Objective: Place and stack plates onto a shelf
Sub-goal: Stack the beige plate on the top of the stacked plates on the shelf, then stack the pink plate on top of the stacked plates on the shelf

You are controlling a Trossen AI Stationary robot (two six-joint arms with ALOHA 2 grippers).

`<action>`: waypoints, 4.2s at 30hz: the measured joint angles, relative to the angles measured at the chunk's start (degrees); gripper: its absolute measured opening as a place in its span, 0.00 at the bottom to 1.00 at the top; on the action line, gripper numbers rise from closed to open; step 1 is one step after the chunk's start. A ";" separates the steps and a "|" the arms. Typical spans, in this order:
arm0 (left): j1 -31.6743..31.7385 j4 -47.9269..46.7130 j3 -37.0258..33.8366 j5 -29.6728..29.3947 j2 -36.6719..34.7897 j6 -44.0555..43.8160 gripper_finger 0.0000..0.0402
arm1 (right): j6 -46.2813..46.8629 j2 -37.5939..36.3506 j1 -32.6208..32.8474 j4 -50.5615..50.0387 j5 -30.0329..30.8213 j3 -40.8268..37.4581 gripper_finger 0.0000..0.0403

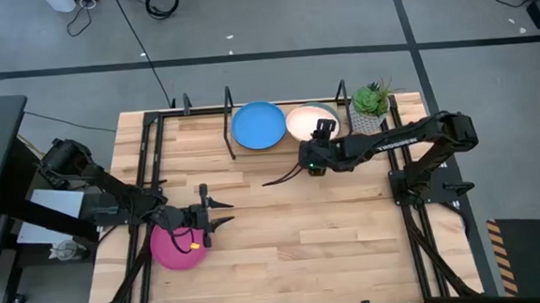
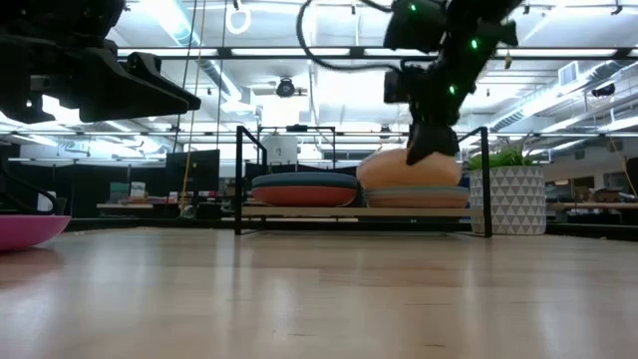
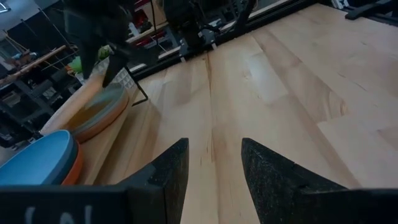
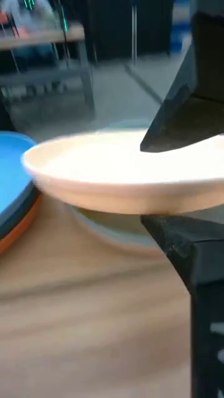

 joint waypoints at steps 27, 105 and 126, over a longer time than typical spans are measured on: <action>-0.07 -27.17 10.02 0.98 0.02 -24.07 0.39 | 20.71 -0.02 2.09 -8.52 -35.96 4.69 0.45; -9.05 -88.99 42.39 34.17 27.82 -103.18 0.10 | -15.48 -0.02 8.47 84.15 -25.05 -30.15 0.42; -4.49 -100.78 69.59 14.09 27.96 -32.68 0.04 | -12.03 -0.02 11.14 79.65 -19.11 -30.33 0.42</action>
